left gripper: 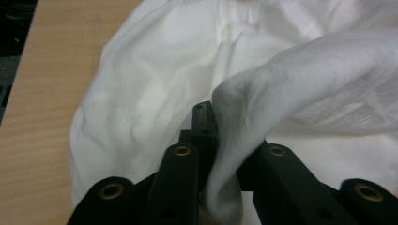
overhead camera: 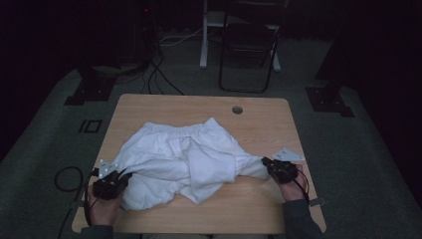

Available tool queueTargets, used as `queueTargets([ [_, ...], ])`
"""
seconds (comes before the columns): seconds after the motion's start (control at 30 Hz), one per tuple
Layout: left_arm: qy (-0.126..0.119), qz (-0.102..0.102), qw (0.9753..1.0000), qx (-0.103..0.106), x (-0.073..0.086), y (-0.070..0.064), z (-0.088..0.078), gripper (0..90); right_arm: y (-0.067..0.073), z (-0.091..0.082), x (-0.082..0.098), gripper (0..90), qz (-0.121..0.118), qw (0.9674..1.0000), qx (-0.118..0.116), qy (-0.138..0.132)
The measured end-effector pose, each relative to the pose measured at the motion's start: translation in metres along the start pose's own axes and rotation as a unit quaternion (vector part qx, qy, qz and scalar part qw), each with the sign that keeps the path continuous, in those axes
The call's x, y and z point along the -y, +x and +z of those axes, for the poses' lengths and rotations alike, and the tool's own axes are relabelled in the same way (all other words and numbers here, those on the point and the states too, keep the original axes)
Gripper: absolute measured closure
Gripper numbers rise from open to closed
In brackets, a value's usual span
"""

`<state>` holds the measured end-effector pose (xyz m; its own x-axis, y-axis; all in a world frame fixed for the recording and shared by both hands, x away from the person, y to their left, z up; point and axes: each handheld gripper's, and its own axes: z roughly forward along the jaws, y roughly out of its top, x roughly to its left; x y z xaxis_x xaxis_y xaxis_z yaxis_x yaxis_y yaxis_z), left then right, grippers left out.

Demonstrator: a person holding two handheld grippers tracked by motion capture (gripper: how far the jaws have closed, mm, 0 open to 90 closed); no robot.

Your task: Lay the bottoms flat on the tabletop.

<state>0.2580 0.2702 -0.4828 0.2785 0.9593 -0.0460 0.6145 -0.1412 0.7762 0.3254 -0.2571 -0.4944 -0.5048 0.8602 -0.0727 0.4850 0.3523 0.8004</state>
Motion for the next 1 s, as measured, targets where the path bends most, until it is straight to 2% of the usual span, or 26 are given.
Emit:
queueTargets([
  [0.03,0.000,0.000,1.0000,0.000,0.000,0.000,0.000,78.3,-0.001,0.000,0.003,88.9,0.000,1.0000,0.001,0.008],
  [0.07,0.003,0.007,0.9999,0.013,0.006,-0.004,0.001,72.3,-0.001,0.002,0.009,83.6,-0.003,0.9997,0.007,0.021],
  [0.13,-0.006,-0.001,0.9995,0.032,0.007,-0.005,0.001,64.4,-0.001,0.002,0.010,71.5,-0.002,0.9995,0.015,0.026],
  [0.17,-0.011,-0.005,0.9994,0.034,0.007,-0.004,0.000,59.3,0.000,0.001,0.009,65.7,0.006,0.9997,0.012,0.020],
  [0.23,-0.011,-0.005,0.9994,0.034,0.007,-0.004,0.000,56.8,0.000,-0.001,0.007,65.7,0.009,0.9998,0.011,0.016],
  [0.27,-0.024,-0.010,0.9989,0.039,0.003,-0.004,-0.004,51.0,0.007,-0.006,-0.004,55.1,0.005,1.0000,0.003,-0.007],
  [0.37,-0.038,-0.011,0.9984,0.040,0.001,-0.003,-0.011,45.4,0.020,-0.006,-0.021,51.3,-0.013,0.9995,-0.012,-0.028],
  [0.43,-0.038,-0.011,0.9984,0.040,0.001,-0.003,-0.011,43.7,0.023,-0.005,-0.026,51.3,-0.015,0.9993,-0.016,-0.031],
  [0.47,-0.047,-0.015,0.9982,0.033,0.001,0.000,-0.016,43.7,0.023,-0.005,-0.026,50.3,-0.015,0.9993,-0.016,-0.031],
  [0.53,-0.049,-0.027,0.9981,0.024,0.003,0.006,-0.020,40.4,0.047,0.009,-0.048,46.2,-0.028,0.9980,-0.045,-0.033],
  [0.63,-0.052,-0.031,0.9980,0.018,0.004,0.011,-0.023,39.9,0.053,0.013,-0.052,45.0,-0.030,0.9977,-0.051,-0.033],
  [0.67,-0.060,-0.036,0.9975,0.009,0.004,0.016,-0.028,39.7,0.071,0.026,-0.065,41.8,-0.039,0.9964,-0.069,-0.030],
  [0.77,-0.070,-0.046,0.9965,0.003,0.004,0.019,-0.031,39.7,0.091,0.044,-0.077,39.0,-0.049,0.9952,-0.081,-0.023],
  [0.83,-0.070,-0.046,0.9965,0.003,0.004,0.019,-0.031,39.7,0.095,0.049,-0.080,39.0,-0.049,0.9950,-0.085,-0.020],
  [0.87,-0.069,-0.049,0.9964,0.004,0.002,0.022,-0.029,39.7,0.108,0.063,-0.088,35.8,-0.026,0.9940,-0.105,-0.017],
  [0.9,-0.069,-0.049,0.9964,0.006,0.001,0.022,-0.027,39.5,0.112,0.067,-0.092,34.7,-0.005,0.9923,-0.123,-0.018],
  [0.93,-0.069,-0.050,0.9963,0.007,0.000,0.021,-0.024,39.0,0.118,0.071,-0.096,34.2,0.005,0.9917,-0.127,-0.019],
  [0.97,-0.068,-0.050,0.9964,0.008,-0.001,0.021,-0.021,38.4,0.125,0.075,-0.100,33.0,0.000,0.9926,-0.120,-0.018],
  [1.0,-0.068,-0.050,0.9964,0.008,-0.001,0.021,-0.021,37.3,0.125,0.075,-0.100,33.0,0.000,0.9926,-0.120,-0.018],
])
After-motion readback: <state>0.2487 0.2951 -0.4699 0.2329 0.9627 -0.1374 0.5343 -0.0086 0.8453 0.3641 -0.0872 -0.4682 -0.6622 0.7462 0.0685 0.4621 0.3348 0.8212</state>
